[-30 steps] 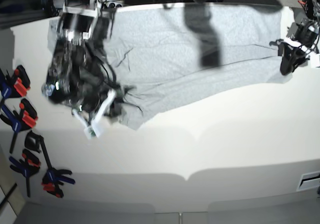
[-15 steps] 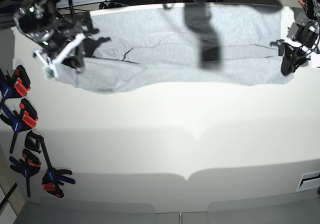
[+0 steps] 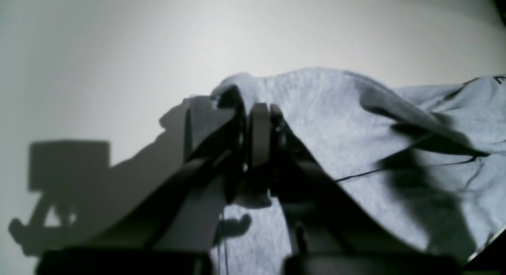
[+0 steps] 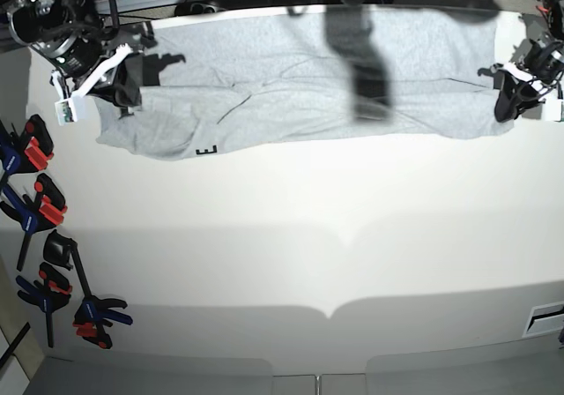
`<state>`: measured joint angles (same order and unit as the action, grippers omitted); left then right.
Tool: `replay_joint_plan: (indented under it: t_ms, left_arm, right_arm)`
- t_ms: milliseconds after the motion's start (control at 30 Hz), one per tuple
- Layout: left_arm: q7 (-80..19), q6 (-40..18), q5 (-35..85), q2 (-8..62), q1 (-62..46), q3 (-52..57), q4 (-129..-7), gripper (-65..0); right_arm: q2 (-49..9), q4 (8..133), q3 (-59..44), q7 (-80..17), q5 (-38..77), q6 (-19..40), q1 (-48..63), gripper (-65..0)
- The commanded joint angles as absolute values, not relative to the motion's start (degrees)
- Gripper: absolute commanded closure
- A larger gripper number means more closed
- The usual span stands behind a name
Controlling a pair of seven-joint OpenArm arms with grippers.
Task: Fold the T-shirt properly
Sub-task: 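Hold the strip ends with both grippers and smooth it flat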
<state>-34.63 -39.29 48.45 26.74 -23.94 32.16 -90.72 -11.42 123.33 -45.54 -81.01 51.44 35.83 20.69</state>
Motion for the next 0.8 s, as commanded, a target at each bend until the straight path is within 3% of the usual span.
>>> replay_joint_plan:
  t_ms: [0, 767]
  left_arm:
    - [-33.78, -39.88, 50.19, 27.81, -23.86, 32.60, -91.70, 0.0]
    - [-32.97, -40.00, 51.09, 27.79, -26.85, 32.60, -91.70, 0.0]
  right_arm:
    - [-12.05, 124.49, -45.89, -80.00, 52.53, 36.49, 21.41, 0.0]
    - [-12.05, 124.49, -45.91, -77.56, 39.62, 35.51, 23.35, 0.0]
